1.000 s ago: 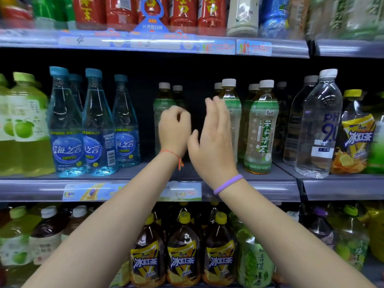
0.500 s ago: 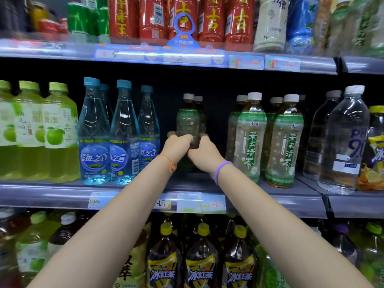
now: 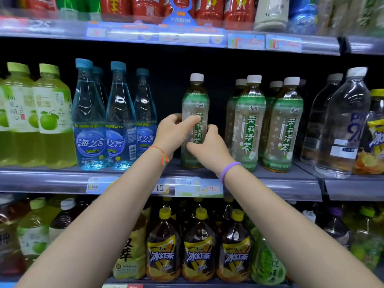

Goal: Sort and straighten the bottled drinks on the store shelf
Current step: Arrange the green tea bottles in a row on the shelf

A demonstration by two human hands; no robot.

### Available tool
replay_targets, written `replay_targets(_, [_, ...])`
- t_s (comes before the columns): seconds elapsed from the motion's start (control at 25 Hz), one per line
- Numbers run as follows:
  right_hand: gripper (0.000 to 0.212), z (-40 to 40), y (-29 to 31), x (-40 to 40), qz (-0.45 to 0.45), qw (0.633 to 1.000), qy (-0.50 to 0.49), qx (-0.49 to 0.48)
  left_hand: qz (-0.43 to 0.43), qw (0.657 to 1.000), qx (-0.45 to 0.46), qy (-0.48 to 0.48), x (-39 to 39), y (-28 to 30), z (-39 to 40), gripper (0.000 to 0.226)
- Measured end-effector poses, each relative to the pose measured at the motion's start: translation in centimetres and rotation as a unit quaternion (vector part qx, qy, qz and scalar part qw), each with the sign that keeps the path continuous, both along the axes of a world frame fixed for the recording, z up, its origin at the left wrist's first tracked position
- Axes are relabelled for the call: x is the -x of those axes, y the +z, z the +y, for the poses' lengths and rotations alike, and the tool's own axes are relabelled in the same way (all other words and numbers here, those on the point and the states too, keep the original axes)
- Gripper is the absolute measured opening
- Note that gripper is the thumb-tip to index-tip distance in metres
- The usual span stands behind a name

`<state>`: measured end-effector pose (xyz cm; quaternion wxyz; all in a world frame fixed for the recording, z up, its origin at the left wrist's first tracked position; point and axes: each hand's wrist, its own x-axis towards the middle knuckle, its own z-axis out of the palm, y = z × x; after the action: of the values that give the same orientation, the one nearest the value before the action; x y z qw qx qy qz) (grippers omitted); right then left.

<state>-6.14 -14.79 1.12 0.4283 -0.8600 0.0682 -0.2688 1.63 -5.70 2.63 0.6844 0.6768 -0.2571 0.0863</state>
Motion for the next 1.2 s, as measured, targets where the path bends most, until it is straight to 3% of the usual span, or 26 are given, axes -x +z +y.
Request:
replay_targets(0.08, [0.046,0.0,-0.4,0.1,-0.039,0.999,-0.017,-0.007,0.055,0.996,0.005,-0.063,0.2,0.3,-0.1,0.056])
replay_targets(0.16, [0.05,0.0,-0.7,0.3,-0.074,0.997,-0.039,-0.003,0.105,0.986,0.026,-0.127,0.3,0.2,-0.3,0.05])
replay_targets(0.28, [0.082,-0.1,-0.8,0.4,-0.083,0.993,-0.085,0.025,0.172,0.979,0.076,-0.073,-0.8,0.4,-0.5,0.036])
replay_targets(0.36, [0.09,-0.3,-0.8,0.5,-0.085,0.991,-0.096,0.024,0.182,0.982,0.047,-0.02,-2.2,0.3,-1.2,0.031])
replay_targets(0.52, [0.089,-0.6,-1.0,0.4,-0.081,0.992,-0.092,0.03,0.167,0.985,-0.023,-0.022,-5.1,0.2,-3.5,0.088])
replay_targets(0.56, [0.089,-0.7,-1.2,0.3,-0.082,0.992,-0.089,0.03,0.16,0.986,-0.042,-0.019,-5.8,0.0,-4.2,0.084])
replay_targets(0.68, [0.084,-0.9,-1.5,0.1,-0.093,0.992,-0.083,0.03,0.113,0.986,-0.12,0.019,-6.9,-0.2,-5.5,0.037])
replay_targets(0.88, [0.084,-1.4,-1.9,-0.2,-0.096,0.991,-0.085,0.03,0.101,0.973,-0.204,0.045,-7.4,0.5,-5.8,0.048])
replay_targets(1.12, [0.079,-1.3,-2.1,-0.4,-0.103,0.987,-0.106,0.066,0.01,0.934,-0.353,0.047,-6.5,1.4,-5.6,0.034])
replay_targets(1.2, [0.082,-1.3,-2.1,-0.3,-0.094,0.985,-0.116,0.091,0.017,0.938,-0.345,0.032,-6.3,1.5,-5.0,0.039])
